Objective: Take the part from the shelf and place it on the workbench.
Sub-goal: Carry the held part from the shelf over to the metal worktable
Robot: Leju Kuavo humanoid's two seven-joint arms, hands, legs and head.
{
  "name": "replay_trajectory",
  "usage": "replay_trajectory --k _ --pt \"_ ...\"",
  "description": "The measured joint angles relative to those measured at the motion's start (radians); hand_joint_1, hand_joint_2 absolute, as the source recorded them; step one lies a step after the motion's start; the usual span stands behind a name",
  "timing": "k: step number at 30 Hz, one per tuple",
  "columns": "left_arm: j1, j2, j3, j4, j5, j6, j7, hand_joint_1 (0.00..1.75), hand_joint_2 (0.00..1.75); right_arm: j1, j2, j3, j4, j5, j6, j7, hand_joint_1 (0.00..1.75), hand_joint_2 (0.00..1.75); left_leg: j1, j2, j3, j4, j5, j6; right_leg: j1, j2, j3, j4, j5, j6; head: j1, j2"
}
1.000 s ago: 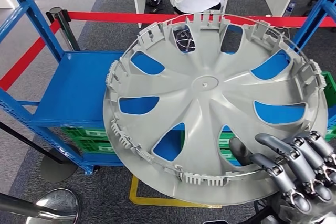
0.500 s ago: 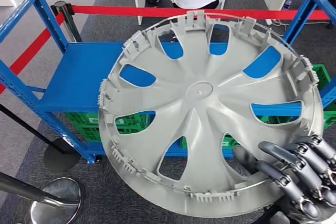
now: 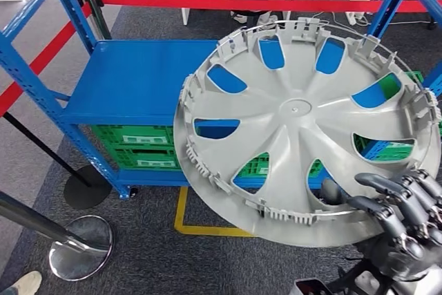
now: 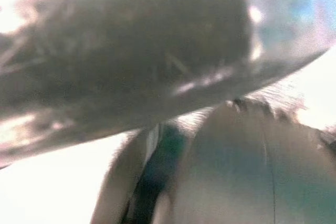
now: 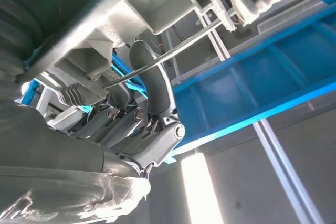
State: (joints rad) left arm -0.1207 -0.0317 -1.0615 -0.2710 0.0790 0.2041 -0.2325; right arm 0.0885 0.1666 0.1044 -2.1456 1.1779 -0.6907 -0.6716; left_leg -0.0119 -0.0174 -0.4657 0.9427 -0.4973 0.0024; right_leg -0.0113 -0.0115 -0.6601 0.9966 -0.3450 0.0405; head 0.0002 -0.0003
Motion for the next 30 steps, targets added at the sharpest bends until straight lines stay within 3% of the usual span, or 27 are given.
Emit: replay_trajectory --k 1,2,4,5,6,7,8,10,12,13,14,16,17,18,20,21,22,23,24,26,28,30 --pt "-0.041 -0.005 0.003 -0.064 -0.004 -0.032 0.117 0.00 0.00 -0.009 0.009 0.005 0.016 0.022 0.000 0.017 1.75 1.75 -0.001 -0.003 -0.016 -0.002 0.016 0.008 -0.004 -0.001 -0.010 -0.001 0.001 0.007 -0.001 0.000" --pt "-0.082 -0.013 0.010 -0.134 -0.017 -0.062 0.246 0.00 0.00 -0.018 0.016 0.013 0.034 0.043 0.000 0.040 1.75 1.75 -0.002 -0.005 -0.032 -0.003 0.032 0.016 -0.007 0.000 -0.022 0.012 -0.019 0.012 0.000 0.000" --pt "-0.139 -0.031 0.035 -0.254 -0.061 -0.098 0.432 0.00 0.00 -0.033 0.020 0.031 0.064 0.070 0.000 0.091 1.75 1.75 0.000 -0.004 -0.058 -0.004 0.060 0.026 -0.008 0.006 -0.051 0.106 -0.116 0.022 0.005 0.000" --pt "-0.149 -0.035 0.052 -0.298 -0.087 -0.105 0.461 0.00 0.00 -0.037 0.020 0.038 0.076 0.075 0.000 0.114 1.75 1.75 -0.001 0.000 -0.070 -0.004 0.071 0.028 -0.007 0.007 -0.064 0.176 -0.165 0.025 0.007 0.000" --pt "-0.151 -0.037 0.070 -0.334 -0.111 -0.109 0.462 0.00 0.00 -0.040 0.020 0.045 0.085 0.078 0.000 0.132 1.75 1.75 -0.002 0.006 -0.082 -0.003 0.082 0.029 -0.006 0.007 -0.072 0.242 -0.195 0.027 0.009 0.000" --pt "-0.147 -0.037 0.088 -0.365 -0.134 -0.114 0.447 0.00 0.00 -0.042 0.020 0.049 0.093 0.080 0.000 0.148 1.75 1.75 -0.003 0.011 -0.095 -0.002 0.093 0.030 -0.006 0.007 -0.068 0.284 -0.199 0.027 0.009 0.000" --pt "-0.141 -0.035 0.106 -0.390 -0.156 -0.120 0.432 0.00 0.00 -0.043 0.019 0.053 0.100 0.083 0.000 0.162 1.75 1.75 -0.004 0.015 -0.110 0.000 0.103 0.030 -0.006 0.007 -0.049 0.291 -0.182 0.027 0.009 0.000" --pt "-0.124 -0.028 0.140 -0.439 -0.199 -0.137 0.416 0.00 0.00 -0.045 0.016 0.057 0.108 0.092 0.000 0.189 1.75 1.75 -0.005 0.017 -0.140 0.006 0.124 0.028 -0.006 0.007 0.040 0.202 -0.133 0.023 0.009 0.000" --pt "-0.107 -0.024 0.172 -0.494 -0.234 -0.154 0.426 0.00 0.00 -0.047 0.012 0.060 0.112 0.100 0.000 0.209 1.75 1.75 -0.007 0.012 -0.164 0.014 0.143 0.020 -0.003 0.009 0.145 0.056 -0.143 0.017 0.008 0.000" --pt "-0.099 -0.022 0.185 -0.521 -0.246 -0.161 0.434 0.00 0.00 -0.048 0.011 0.061 0.113 0.103 0.000 0.217 1.75 1.75 -0.007 0.010 -0.171 0.016 0.152 0.016 0.000 0.010 0.172 0.008 -0.158 0.014 0.009 0.000" --pt "-0.092 -0.020 0.198 -0.545 -0.256 -0.168 0.441 0.00 0.00 -0.049 0.010 0.061 0.115 0.106 0.000 0.223 1.75 1.75 -0.006 0.008 -0.175 0.017 0.161 0.010 0.002 0.011 0.181 -0.016 -0.168 0.009 0.009 0.000" --pt "-0.077 -0.014 0.222 -0.579 -0.268 -0.176 0.450 0.00 0.00 -0.051 0.008 0.062 0.118 0.110 0.000 0.232 1.75 1.75 -0.004 0.008 -0.184 0.017 0.171 -0.001 0.003 0.011 0.164 -0.018 -0.154 -0.006 0.011 0.000" --pt "-0.070 -0.011 0.232 -0.592 -0.274 -0.179 0.452 0.00 0.00 -0.052 0.007 0.062 0.120 0.111 0.000 0.235 1.75 1.75 -0.003 0.008 -0.193 0.029 0.151 -0.008 0.001 0.010 0.155 -0.017 -0.143 -0.016 0.008 0.000" --pt "-0.063 -0.008 0.242 -0.603 -0.279 -0.180 0.453 0.00 0.00 -0.052 0.007 0.062 0.121 0.112 0.000 0.237 1.75 1.75 -0.001 0.008 -0.205 0.061 0.110 -0.014 -0.001 0.009 0.144 -0.017 -0.130 -0.023 0.005 0.000" --pt "-0.055 -0.004 0.255 -0.622 -0.288 -0.182 0.454 0.00 0.00 -0.052 0.006 0.063 0.122 0.114 0.000 0.239 1.75 1.75 0.003 0.009 -0.240 0.186 -0.003 -0.026 -0.002 0.009 0.116 -0.016 -0.104 -0.030 0.000 0.000" --pt "-0.053 -0.003 0.260 -0.628 -0.290 -0.184 0.454 0.00 0.00 -0.052 0.005 0.063 0.123 0.114 0.000 0.239 1.75 1.75 0.005 0.009 -0.254 0.258 -0.040 -0.030 -0.001 0.008 0.099 -0.015 -0.092 -0.030 0.000 0.000" --pt "-0.051 -0.003 0.264 -0.634 -0.291 -0.185 0.454 0.00 0.00 -0.051 0.005 0.063 0.124 0.115 0.000 0.240 1.75 1.75 0.007 0.009 -0.259 0.310 -0.052 -0.032 -0.001 0.007 0.083 -0.014 -0.081 -0.029 0.000 0.000" --pt "-0.049 -0.002 0.268 -0.638 -0.292 -0.187 0.454 0.00 0.00 -0.051 0.004 0.063 0.125 0.115 0.000 0.241 1.75 1.75 0.007 0.009 -0.251 0.332 -0.040 -0.033 -0.001 0.007 0.068 -0.013 -0.070 -0.027 0.000 0.000" --pt "-0.047 0.000 0.273 -0.641 -0.294 -0.190 0.454 0.00 0.00 -0.051 0.004 0.064 0.126 0.115 0.000 0.242 1.75 1.75 0.008 0.009 -0.226 0.318 -0.012 -0.032 -0.001 0.006 0.054 -0.012 -0.059 -0.025 0.000 0.000" --pt "-0.046 0.001 0.281 -0.649 -0.300 -0.192 0.453 0.00 0.00 -0.051 0.003 0.066 0.128 0.116 0.000 0.245 1.75 1.75 0.008 0.009 -0.129 0.196 0.032 -0.028 -0.001 0.006 0.031 -0.011 -0.040 -0.020 0.000 0.000" --pt "-0.047 0.001 0.287 -0.658 -0.308 -0.192 0.455 0.00 0.00 -0.051 0.002 0.069 0.128 0.118 0.000 0.249 1.75 1.75 0.005 0.007 -0.033 0.047 0.025 -0.018 0.000 0.005 0.015 -0.012 -0.018 -0.010 0.001 0.000" --pt "-0.045 0.001 0.293 -0.662 -0.321 -0.188 0.464 0.00 0.00 -0.051 0.002 0.070 0.129 0.122 0.000 0.254 1.75 1.75 0.001 0.006 -0.010 -0.012 0.018 -0.007 0.000 0.004 0.006 -0.020 0.005 0.001 0.002 0.000"
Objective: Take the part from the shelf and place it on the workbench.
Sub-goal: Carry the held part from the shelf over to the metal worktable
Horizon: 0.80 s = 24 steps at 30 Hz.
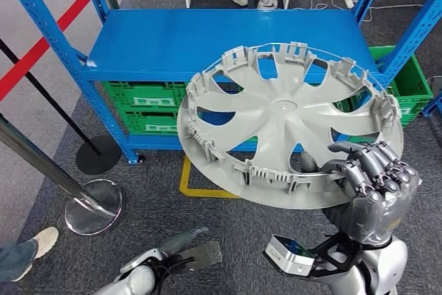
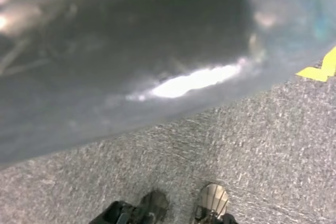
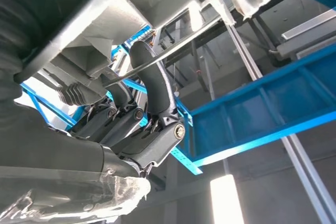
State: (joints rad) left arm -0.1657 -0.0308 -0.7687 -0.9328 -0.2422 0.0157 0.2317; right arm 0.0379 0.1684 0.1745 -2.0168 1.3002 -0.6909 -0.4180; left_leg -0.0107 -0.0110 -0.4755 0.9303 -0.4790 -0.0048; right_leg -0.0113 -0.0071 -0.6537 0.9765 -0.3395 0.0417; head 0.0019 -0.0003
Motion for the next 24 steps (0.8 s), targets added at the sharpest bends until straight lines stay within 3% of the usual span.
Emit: replay_trajectory --k 2,3,6,7,8,9,11,13,14,16,17,19,21,22,23,24 --pt "0.009 -0.002 0.011 0.000 -0.018 0.023 0.018 0.00 0.00 0.003 -0.003 0.002 0.001 0.004 0.000 0.008 1.75 1.75 0.003 0.003 -0.013 -0.005 0.019 0.012 -0.001 0.002 -0.013 0.001 -0.006 0.011 0.000 0.000" --pt "0.015 -0.005 0.020 0.000 -0.027 0.042 0.025 0.00 0.00 0.005 -0.006 0.003 0.001 0.006 0.000 0.013 1.75 1.75 0.005 0.005 -0.019 -0.009 0.029 0.020 -0.001 0.003 -0.025 0.026 -0.035 0.015 0.002 0.000" --pt "0.022 -0.016 0.044 0.003 -0.042 0.085 0.025 0.00 0.00 0.006 -0.013 0.013 0.004 0.009 0.000 0.019 1.75 1.75 0.006 0.008 -0.044 -0.007 0.050 0.030 0.000 0.003 -0.076 0.216 -0.169 0.021 0.008 0.000" --pt "0.023 -0.018 0.049 0.005 -0.042 0.089 0.024 0.00 0.00 0.006 -0.014 0.015 0.006 0.009 0.000 0.019 1.75 1.75 0.006 0.009 -0.054 -0.002 0.055 0.030 0.000 0.003 -0.086 0.273 -0.188 0.021 0.008 0.000" --pt "0.024 -0.020 0.054 0.007 -0.043 0.090 0.024 0.00 0.00 0.006 -0.015 0.017 0.007 0.009 0.000 0.020 1.75 1.75 0.006 0.009 -0.064 0.004 0.058 0.030 0.000 0.003 -0.082 0.301 -0.186 0.022 0.008 0.000" --pt "0.026 -0.021 0.058 0.009 -0.044 0.092 0.022 0.00 0.00 0.006 -0.016 0.017 0.008 0.010 0.000 0.021 1.75 1.75 0.007 0.010 -0.075 0.012 0.061 0.029 0.000 0.003 -0.059 0.290 -0.166 0.022 0.008 0.000" --pt "0.027 -0.027 0.067 0.017 -0.053 0.104 0.004 0.00 0.00 0.005 -0.019 0.021 0.009 0.015 0.000 0.030 1.75 1.75 0.008 0.009 -0.096 0.031 0.063 0.025 -0.001 0.004 0.026 0.177 -0.127 0.024 0.007 0.000" --pt "0.025 -0.036 0.079 0.028 -0.069 0.132 -0.025 0.00 0.00 0.003 -0.021 0.025 0.008 0.026 0.000 0.046 1.75 1.75 0.006 0.007 -0.117 0.050 0.067 0.017 0.000 0.008 0.093 0.070 -0.129 0.022 0.008 0.000" --pt "0.025 -0.040 0.085 0.033 -0.079 0.149 -0.037 0.00 0.00 0.002 -0.022 0.027 0.008 0.031 0.000 0.054 1.75 1.75 0.004 0.006 -0.125 0.055 0.072 0.011 0.001 0.011 0.102 0.052 -0.139 0.019 0.008 0.000" --pt "0.027 -0.046 0.095 0.039 -0.102 0.186 -0.048 0.00 0.00 0.005 -0.025 0.029 0.007 0.041 0.000 0.070 1.75 1.75 0.003 0.005 -0.138 0.060 0.081 0.000 -0.001 0.012 0.089 0.054 -0.132 0.007 0.008 0.000" --pt "0.029 -0.049 0.099 0.041 -0.115 0.204 -0.049 0.00 0.00 0.007 -0.026 0.030 0.006 0.046 0.000 0.077 1.75 1.75 0.003 0.005 -0.146 0.067 0.072 -0.005 -0.002 0.011 0.079 0.057 -0.126 0.000 0.007 0.000" --pt "0.032 -0.055 0.108 0.043 -0.142 0.237 -0.044 0.00 0.00 0.010 -0.028 0.032 0.003 0.058 0.000 0.095 1.75 1.75 0.005 0.007 -0.173 0.130 0.006 -0.016 -0.005 0.009 0.058 0.058 -0.110 -0.015 0.003 0.000" --pt "0.032 -0.060 0.114 0.044 -0.160 0.258 -0.037 0.00 0.00 0.012 -0.031 0.035 0.000 0.065 0.000 0.109 1.75 1.75 0.007 0.008 -0.209 0.257 -0.087 -0.023 -0.002 0.008 0.036 0.059 -0.092 -0.024 -0.001 0.000" --pt "0.032 -0.062 0.116 0.044 -0.165 0.263 -0.035 0.00 0.00 0.012 -0.032 0.037 -0.001 0.067 0.000 0.115 1.75 1.75 0.006 0.008 -0.221 0.316 -0.113 -0.022 0.001 0.007 0.025 0.059 -0.082 -0.025 -0.002 0.000" --pt "0.032 -0.064 0.117 0.045 -0.167 0.265 -0.032 0.00 0.00 0.012 -0.034 0.039 -0.002 0.069 0.000 0.118 1.75 1.75 0.005 0.008 -0.221 0.352 -0.114 -0.019 0.004 0.007 0.012 0.059 -0.072 -0.027 -0.002 0.000" --pt "0.032 -0.065 0.118 0.046 -0.168 0.266 -0.030 0.00 0.00 0.012 -0.035 0.042 -0.002 0.070 0.000 0.121 1.75 1.75 0.003 0.008 -0.208 0.358 -0.092 -0.012 0.008 0.007 -0.001 0.059 -0.060 -0.029 -0.002 0.000"
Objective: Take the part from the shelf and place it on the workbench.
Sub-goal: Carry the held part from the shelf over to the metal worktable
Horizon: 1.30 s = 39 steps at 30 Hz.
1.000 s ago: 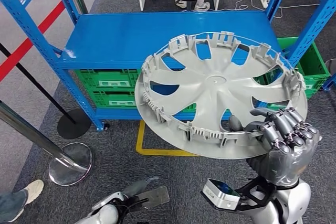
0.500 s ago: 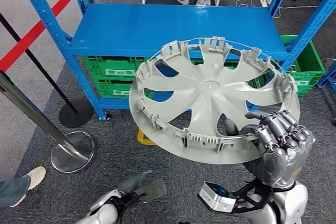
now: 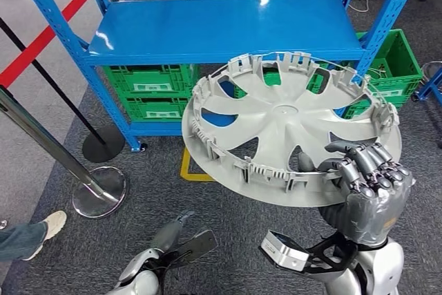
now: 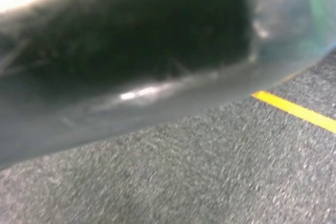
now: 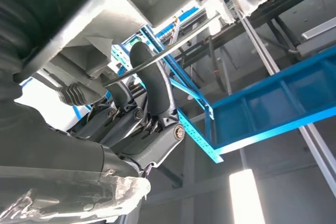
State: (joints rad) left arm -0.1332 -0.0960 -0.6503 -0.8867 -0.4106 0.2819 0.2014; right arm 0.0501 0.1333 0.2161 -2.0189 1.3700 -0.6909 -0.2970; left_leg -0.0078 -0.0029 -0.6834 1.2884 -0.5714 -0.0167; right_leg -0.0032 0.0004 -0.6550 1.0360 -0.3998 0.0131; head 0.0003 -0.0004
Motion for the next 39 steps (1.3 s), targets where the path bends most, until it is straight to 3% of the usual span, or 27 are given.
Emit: replay_trajectory --k 2,4,6,8,9,10,11,12,13,14,16,17,18,20,21,23,24,25,28,29,30,31,33,35,36,37,39 --pt "-0.001 -0.004 0.003 0.001 -0.002 0.000 0.001 0.00 0.00 0.000 -0.002 0.002 -0.001 0.001 0.000 0.003 1.75 1.75 -0.010 0.000 0.071 -0.076 0.059 0.023 0.008 0.001 -0.027 0.000 0.025 -0.004 0.000 0.000" --pt "-0.005 -0.008 0.008 0.001 -0.004 -0.002 0.002 0.00 0.00 0.000 -0.004 0.005 -0.006 0.000 0.000 0.008 1.75 1.75 -0.024 0.001 0.177 -0.224 0.059 0.043 0.013 0.002 -0.047 -0.002 0.050 -0.003 0.001 0.000" --pt "-0.009 -0.011 0.013 0.002 -0.006 -0.005 0.005 0.00 0.00 -0.001 -0.006 0.009 -0.009 0.000 0.000 0.014 1.75 1.75 -0.033 0.000 0.226 -0.316 0.047 0.047 0.013 -0.001 -0.054 -0.016 0.080 0.002 -0.002 0.000" --pt "-0.008 -0.012 0.015 0.005 -0.006 -0.012 0.007 0.00 0.00 -0.002 -0.010 0.012 -0.009 -0.003 0.000 0.019 1.75 1.75 -0.030 0.000 0.207 -0.330 0.074 0.048 0.013 0.000 -0.063 -0.033 0.101 0.011 -0.006 0.000" --pt "-0.006 -0.012 0.016 0.007 -0.006 -0.016 0.008 0.00 0.00 -0.002 -0.012 0.014 -0.009 -0.004 0.000 0.021 1.75 1.75 -0.027 0.002 0.195 -0.333 0.089 0.053 0.014 0.001 -0.071 -0.026 0.081 0.018 -0.005 0.000" --pt "-0.004 -0.012 0.016 0.008 -0.006 -0.018 0.008 0.00 0.00 -0.002 -0.014 0.015 -0.009 -0.005 0.000 0.022 1.75 1.75 -0.023 0.003 0.180 -0.335 0.105 0.057 0.014 0.002 -0.082 0.001 0.039 0.024 -0.002 0.000" --pt "-0.003 -0.013 0.017 0.010 -0.006 -0.019 0.008 0.00 0.00 -0.002 -0.017 0.016 -0.009 -0.005 0.000 0.023 1.75 1.75 -0.021 0.004 0.165 -0.335 0.120 0.061 0.011 0.002 -0.093 0.051 -0.023 0.030 0.001 0.000" --pt "-0.002 -0.013 0.017 0.011 -0.006 -0.019 0.008 0.00 0.00 -0.002 -0.018 0.017 -0.009 -0.006 0.000 0.023 1.75 1.75 -0.021 0.004 0.148 -0.334 0.134 0.063 0.009 0.001 -0.102 0.119 -0.081 0.035 0.004 0.000" --pt "-0.002 -0.014 0.018 0.011 -0.006 -0.019 0.008 0.00 0.00 -0.002 -0.020 0.018 -0.009 -0.006 0.000 0.023 1.75 1.75 -0.021 0.004 0.131 -0.333 0.149 0.063 0.007 0.001 -0.108 0.190 -0.119 0.039 0.004 0.000" --pt "-0.002 -0.014 0.018 0.012 -0.006 -0.019 0.008 0.00 0.00 -0.002 -0.022 0.020 -0.009 -0.006 0.000 0.023 1.75 1.75 -0.021 0.005 0.112 -0.332 0.164 0.062 0.006 0.001 -0.106 0.250 -0.129 0.042 0.004 0.000" --pt "-0.002 -0.013 0.020 0.014 -0.006 -0.019 0.008 0.00 0.00 -0.002 -0.025 0.022 -0.009 -0.006 0.000 0.023 1.75 1.75 -0.020 0.006 0.072 -0.326 0.194 0.058 0.003 0.001 -0.064 0.282 -0.079 0.046 0.004 0.000" --pt "-0.002 -0.013 0.020 0.015 -0.006 -0.019 0.008 0.00 0.00 -0.003 -0.026 0.023 -0.009 -0.006 0.000 0.023 1.75 1.75 -0.019 0.006 0.052 -0.323 0.208 0.055 0.002 0.001 -0.019 0.250 -0.052 0.048 0.004 0.000" --pt "-0.002 -0.013 0.020 0.015 -0.006 -0.019 0.008 0.00 0.00 -0.004 -0.026 0.023 -0.010 -0.006 0.000 0.023 1.75 1.75 -0.019 0.006 0.034 -0.319 0.221 0.050 0.001 0.001 0.040 0.187 -0.053 0.050 0.005 0.000" --pt "-0.004 -0.013 0.022 0.015 -0.006 -0.019 0.008 0.00 0.00 -0.008 -0.027 0.025 -0.012 -0.006 0.000 0.023 1.75 1.75 -0.020 0.004 0.013 -0.313 0.245 0.042 0.002 0.004 0.146 0.035 -0.104 0.043 0.003 0.000" --pt "-0.005 -0.013 0.023 0.015 -0.006 -0.019 0.008 0.00 0.00 -0.010 -0.028 0.025 -0.013 -0.006 0.000 0.023 1.75 1.75 -0.020 0.003 0.008 -0.314 0.258 0.038 0.004 0.006 0.170 -0.013 -0.128 0.037 0.004 0.000" --pt "-0.003 -0.013 0.024 0.016 -0.006 -0.019 0.009 0.00 0.00 -0.012 -0.029 0.025 -0.014 -0.006 0.000 0.024 1.75 1.75 -0.019 0.002 0.001 -0.320 0.281 0.031 0.006 0.005 0.158 -0.030 -0.119 0.018 0.006 0.000" --pt "-0.001 -0.012 0.023 0.017 -0.006 -0.019 0.009 0.00 0.00 -0.013 -0.029 0.025 -0.014 -0.006 0.000 0.024 1.75 1.75 -0.018 0.001 -0.007 -0.315 0.270 0.025 0.005 0.004 0.149 -0.029 -0.107 0.009 0.006 0.000" --pt "0.002 -0.011 0.023 0.018 -0.006 -0.019 0.009 0.00 0.00 -0.013 -0.029 0.026 -0.014 -0.006 0.000 0.024 1.75 1.75 -0.016 0.001 -0.017 -0.293 0.235 0.017 0.003 0.003 0.136 -0.029 -0.092 0.000 0.002 0.000" --pt "0.004 -0.010 0.023 0.019 -0.006 -0.019 0.009 0.00 0.00 -0.012 -0.029 0.027 -0.014 -0.006 0.000 0.024 1.75 1.75 -0.008 0.002 -0.055 -0.113 0.065 -0.003 0.001 0.003 0.087 -0.027 -0.044 -0.012 -0.007 0.000" --pt "0.004 -0.010 0.023 0.019 -0.006 -0.019 0.009 0.00 0.00 -0.011 -0.030 0.027 -0.014 -0.006 0.000 0.024 1.75 1.75 -0.005 0.002 -0.061 -0.048 0.040 -0.006 0.001 0.002 0.067 -0.026 -0.030 -0.011 -0.007 0.000" --pt "0.004 -0.010 0.023 0.019 -0.006 -0.019 0.009 0.00 0.00 -0.011 -0.030 0.027 -0.014 -0.006 0.000 0.024 1.75 1.75 -0.004 0.002 -0.056 -0.007 0.044 -0.007 0.001 0.001 0.048 -0.024 -0.016 -0.011 -0.007 0.000" --pt "0.004 -0.010 0.023 0.020 -0.006 -0.019 0.009 0.00 0.00 -0.011 -0.030 0.027 -0.014 -0.006 0.000 0.024 1.75 1.75 -0.004 0.002 -0.037 0.004 0.068 -0.006 0.001 0.000 0.030 -0.023 -0.002 -0.009 -0.007 0.000" --pt "0.002 -0.011 0.024 0.020 -0.006 -0.019 0.009 0.00 0.00 -0.011 -0.030 0.027 -0.014 -0.006 0.000 0.024 1.75 1.75 -0.005 0.001 0.049 -0.074 0.113 0.003 0.002 -0.001 -0.002 -0.021 0.024 -0.006 -0.007 0.000" --pt "-0.003 -0.012 0.024 0.020 -0.007 -0.018 0.008 0.00 0.00 -0.011 -0.030 0.027 -0.016 -0.006 0.000 0.024 1.75 1.75 -0.008 0.000 0.169 -0.234 0.090 0.014 0.004 0.000 -0.022 -0.022 0.049 0.001 -0.006 0.000" --pt "-0.006 -0.013 0.024 0.019 -0.007 -0.018 0.008 0.00 0.00 -0.011 -0.030 0.027 -0.016 -0.006 0.000 0.024 1.75 1.75 -0.011 0.000 0.208 -0.294 0.075 0.018 0.003 -0.001 -0.027 -0.026 0.064 0.005 -0.006 0.000" --pt "-0.007 -0.014 0.024 0.019 -0.007 -0.018 0.008 0.00 0.00 -0.011 -0.031 0.027 -0.017 -0.006 0.000 0.024 1.75 1.75 -0.014 0.000 0.224 -0.330 0.068 0.021 0.002 -0.002 -0.031 -0.033 0.080 0.011 -0.008 0.000" --pt "-0.006 -0.014 0.024 0.020 -0.007 -0.019 0.009 0.00 0.00 -0.011 -0.031 0.027 -0.017 -0.006 0.000 0.024 1.75 1.75 -0.014 0.001 0.206 -0.340 0.091 0.029 -0.001 -0.001 -0.040 -0.045 0.096 0.023 -0.012 0.000"
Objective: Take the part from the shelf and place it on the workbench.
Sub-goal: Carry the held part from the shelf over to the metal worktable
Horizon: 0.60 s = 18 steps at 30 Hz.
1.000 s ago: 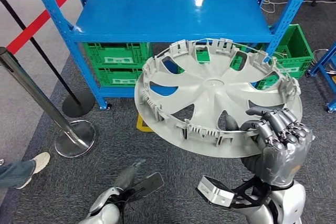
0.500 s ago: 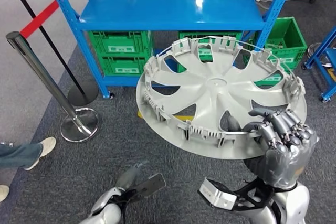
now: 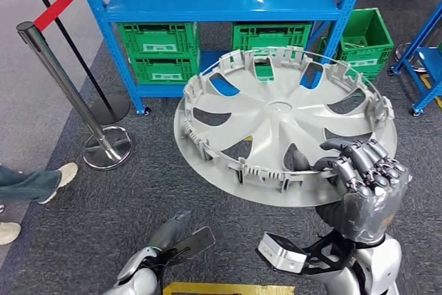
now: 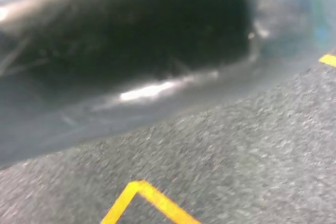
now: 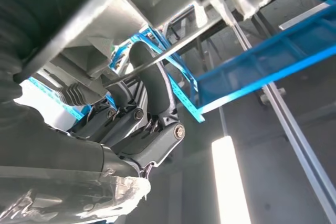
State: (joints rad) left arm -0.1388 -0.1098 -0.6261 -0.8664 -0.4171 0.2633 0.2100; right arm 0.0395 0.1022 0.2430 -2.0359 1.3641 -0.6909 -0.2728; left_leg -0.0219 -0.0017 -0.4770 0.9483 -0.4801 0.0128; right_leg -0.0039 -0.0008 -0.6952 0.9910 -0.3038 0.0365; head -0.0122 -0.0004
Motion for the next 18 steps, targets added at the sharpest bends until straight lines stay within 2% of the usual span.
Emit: replay_trajectory --k 1,2,4,5,6,7,8,9,10,11,12,13,15,16,17,18 --pt "0.002 0.000 0.000 0.001 0.000 0.000 0.000 0.00 0.00 0.001 0.000 0.000 0.000 0.000 0.000 0.000 1.75 1.75 0.002 0.002 -0.011 -0.002 0.014 0.007 0.000 0.001 -0.010 0.013 -0.022 0.006 0.001 0.000" --pt "0.003 0.000 0.000 0.001 0.000 0.000 0.000 0.00 0.00 0.002 -0.001 0.000 0.000 0.000 0.000 0.000 1.75 1.75 0.004 0.003 -0.024 -0.004 0.028 0.013 -0.001 0.001 -0.023 0.047 -0.066 0.011 0.004 0.000" --pt "0.004 0.000 0.000 0.001 0.000 0.000 0.000 0.00 0.00 0.003 -0.002 0.001 0.000 0.000 0.000 0.000 1.75 1.75 0.004 0.004 -0.056 -0.003 0.057 0.020 -0.002 0.001 -0.054 0.180 -0.179 0.020 0.009 0.000" --pt "0.004 0.000 0.000 0.001 0.000 0.000 0.000 0.00 0.00 0.003 -0.002 0.001 0.000 -0.001 0.000 0.000 1.75 1.75 0.004 0.004 -0.073 -0.002 0.071 0.020 -0.002 0.001 -0.063 0.250 -0.211 0.022 0.010 0.000" --pt "0.004 0.000 0.000 0.002 0.000 0.000 0.000 0.00 0.00 0.003 -0.002 0.001 0.000 -0.001 0.000 0.000 1.75 1.75 0.004 0.005 -0.092 0.000 0.084 0.020 -0.002 0.001 -0.063 0.302 -0.214 0.025 0.010 0.000" --pt "0.004 0.000 0.000 0.002 0.000 0.000 0.000 0.00 0.00 0.003 -0.002 0.002 0.000 -0.001 0.000 0.000 1.75 1.75 0.004 0.005 -0.111 0.003 0.098 0.018 -0.003 0.001 -0.047 0.321 -0.195 0.026 0.011 0.000" --pt "0.004 0.000 0.000 0.002 0.000 0.000 0.000 0.00 0.00 0.003 -0.003 0.002 0.000 -0.001 0.000 0.000 1.75 1.75 0.005 0.006 -0.131 0.008 0.110 0.016 -0.003 0.001 -0.013 0.305 -0.165 0.028 0.011 0.000" --pt "0.004 0.000 0.000 0.002 0.000 0.000 0.000 0.00 0.00 0.002 -0.003 0.002 0.000 -0.001 0.000 0.000 1.75 1.75 0.006 0.005 -0.149 0.014 0.122 0.012 -0.004 0.001 0.040 0.254 -0.148 0.029 0.011 0.000" --pt "0.003 0.000 0.001 0.002 0.000 0.000 0.000 0.00 0.00 0.001 -0.003 0.002 0.000 -0.001 0.000 0.000 1.75 1.75 0.006 0.004 -0.166 0.020 0.132 0.007 -0.004 0.001 0.103 0.177 -0.156 0.030 0.011 0.000" --pt "0.003 0.000 0.001 0.002 0.000 0.000 0.000 0.00 0.00 0.000 -0.003 0.003 0.000 0.000 0.000 0.000 1.75 1.75 0.005 0.003 -0.177 0.026 0.142 0.003 -0.004 0.003 0.155 0.107 -0.176 0.027 0.010 0.000" --pt "0.002 0.000 0.002 0.002 0.000 0.000 0.000 0.00 0.00 -0.001 -0.003 0.003 -0.001 0.000 0.000 0.000 1.75 1.75 0.004 0.003 -0.185 0.029 0.152 -0.002 -0.002 0.004 0.187 0.052 -0.201 0.021 0.010 0.000" --pt "0.003 0.000 0.002 0.002 0.000 0.000 0.000 0.00 0.00 -0.001 -0.003 0.004 -0.002 0.000 0.000 0.000 1.75 1.75 0.004 0.002 -0.189 0.029 0.162 -0.007 0.001 0.005 0.198 0.024 -0.214 0.013 0.011 0.000" --pt "0.005 0.000 0.002 0.002 0.000 0.000 0.000 0.00 0.00 -0.002 -0.004 0.004 -0.002 0.000 0.000 0.000 1.75 1.75 0.007 0.001 -0.195 0.028 0.171 -0.019 0.001 0.005 0.180 0.020 -0.200 -0.008 0.013 0.000" --pt "0.007 0.001 0.002 0.002 0.000 0.000 0.000 0.00 0.00 -0.002 -0.004 0.004 -0.002 0.000 0.000 0.000 1.75 1.75 0.008 0.001 -0.201 0.040 0.151 -0.026 -0.001 0.003 0.173 0.019 -0.189 -0.018 0.012 0.000" --pt "0.008 0.002 0.002 0.003 0.000 -0.002 0.003 0.00 0.00 -0.002 -0.004 0.004 -0.002 0.009 0.000 0.006 1.75 1.75 0.009 0.000 -0.211 0.069 0.111 -0.033 -0.004 0.002 0.164 0.018 -0.176 -0.025 0.009 0.000" --pt "0.010 0.007 0.003 0.002 -0.002 -0.007 0.011 0.00 0.00 -0.003 -0.004 0.006 -0.002 0.031 0.000 0.019 1.75 1.75 0.011 0.000 -0.225 0.118 0.056 -0.040 -0.004 0.000 0.153 0.018 -0.164 -0.029 0.008 0.000"
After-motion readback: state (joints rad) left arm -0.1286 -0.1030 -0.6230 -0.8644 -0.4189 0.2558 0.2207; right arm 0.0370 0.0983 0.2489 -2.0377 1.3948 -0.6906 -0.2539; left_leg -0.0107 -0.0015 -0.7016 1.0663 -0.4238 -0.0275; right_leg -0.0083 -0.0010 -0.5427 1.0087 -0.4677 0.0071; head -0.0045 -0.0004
